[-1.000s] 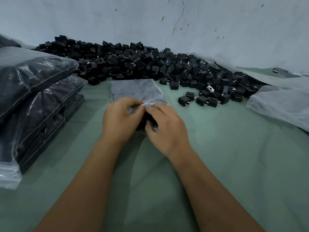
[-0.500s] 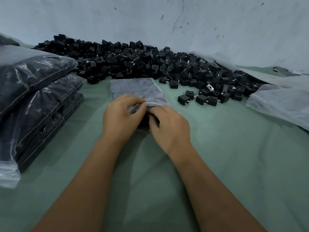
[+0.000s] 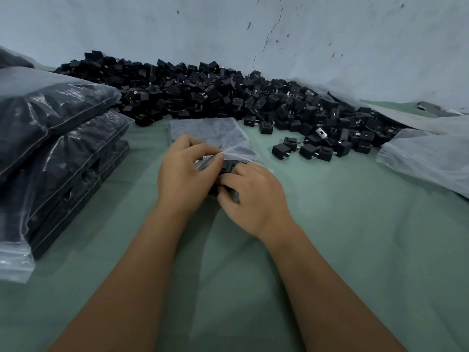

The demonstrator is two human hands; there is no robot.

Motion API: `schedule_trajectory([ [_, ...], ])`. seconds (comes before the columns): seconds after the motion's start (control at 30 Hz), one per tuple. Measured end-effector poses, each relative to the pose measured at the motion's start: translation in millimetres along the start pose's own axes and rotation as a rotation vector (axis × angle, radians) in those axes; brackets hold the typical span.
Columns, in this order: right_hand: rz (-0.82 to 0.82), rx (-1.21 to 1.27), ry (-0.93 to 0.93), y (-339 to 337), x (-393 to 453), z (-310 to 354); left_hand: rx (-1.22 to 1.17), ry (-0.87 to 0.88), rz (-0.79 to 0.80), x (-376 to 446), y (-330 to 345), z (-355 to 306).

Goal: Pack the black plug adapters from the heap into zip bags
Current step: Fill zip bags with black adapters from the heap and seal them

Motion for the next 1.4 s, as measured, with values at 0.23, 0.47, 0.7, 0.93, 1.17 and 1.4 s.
schedule_trajectory([
  [0.23,0.061,-0.013,0.057,3.2,2.3,-7.2,-0.07,0.034,0.069,-0.3,3.3,-8.0],
  [0.47,0.214,-0.072,0.058,19.9,4.6,-5.0,-0.445,-0.093,0.193,4.5,-2.2,10.9],
  [0.7,0.202,-0.029,0.085,28.4,5.6,-7.1,-0.633,-0.478,-0.224,-1.0,-32.7,76.6],
  [0.93,0.221,-0.072,0.075,38.7,22.4,1.3,-0.108,-0.088,0.052,7.4,-17.8,30.5],
  [1.17,0.321,-0.121,0.111,53.6,23.7,-15.3,0.222,0.106,0.316,-4.0,9.5,2.3],
  [1.4,0.312,-0.014,0.051,45.3,31.8,-11.6,0.23,0.203,0.033,-2.0,-14.4,-4.9],
])
Point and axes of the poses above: each hand's wrist, its own x-axis towards the middle knuckle, its own y-axis out of the palm, z = x × y, the point moved 10 cm from there along x, towards the middle knuckle, and after that the axes turned 11 degrees about z, right-handed, at the moved point
